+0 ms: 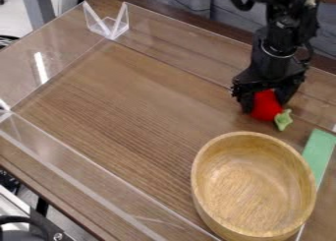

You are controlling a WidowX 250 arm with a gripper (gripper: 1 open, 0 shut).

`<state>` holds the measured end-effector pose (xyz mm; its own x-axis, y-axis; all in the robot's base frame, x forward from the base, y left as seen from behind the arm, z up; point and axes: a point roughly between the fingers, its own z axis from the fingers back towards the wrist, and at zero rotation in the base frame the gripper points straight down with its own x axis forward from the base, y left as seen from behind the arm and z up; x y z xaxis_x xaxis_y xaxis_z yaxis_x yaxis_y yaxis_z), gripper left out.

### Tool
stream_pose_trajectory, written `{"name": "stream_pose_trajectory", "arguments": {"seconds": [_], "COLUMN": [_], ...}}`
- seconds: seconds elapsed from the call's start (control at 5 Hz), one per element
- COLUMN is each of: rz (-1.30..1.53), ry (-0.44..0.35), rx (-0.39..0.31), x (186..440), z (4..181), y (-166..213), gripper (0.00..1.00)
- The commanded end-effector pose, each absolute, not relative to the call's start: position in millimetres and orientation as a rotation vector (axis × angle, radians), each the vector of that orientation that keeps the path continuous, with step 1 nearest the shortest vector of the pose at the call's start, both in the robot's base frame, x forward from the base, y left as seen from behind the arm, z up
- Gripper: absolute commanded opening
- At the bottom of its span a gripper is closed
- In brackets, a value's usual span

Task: Move the red fruit to the left

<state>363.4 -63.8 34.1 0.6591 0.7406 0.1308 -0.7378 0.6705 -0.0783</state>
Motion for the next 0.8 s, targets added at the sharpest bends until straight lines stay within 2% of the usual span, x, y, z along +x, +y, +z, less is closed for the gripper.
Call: {"name": "stream_pose_trajectory", "arguments": {"seconds": [0.0, 0.4, 0.6], "rz": [0.837, 0.844, 0.901], "ry": [-0.201, -0.193, -0.192], "rx": [-0.062, -0.065, -0.063], "x": [373, 376, 376], "z": [58.6, 59.5, 43.5], "y": [-62, -59, -64], "gripper": [1.0, 1.0, 1.0]}}
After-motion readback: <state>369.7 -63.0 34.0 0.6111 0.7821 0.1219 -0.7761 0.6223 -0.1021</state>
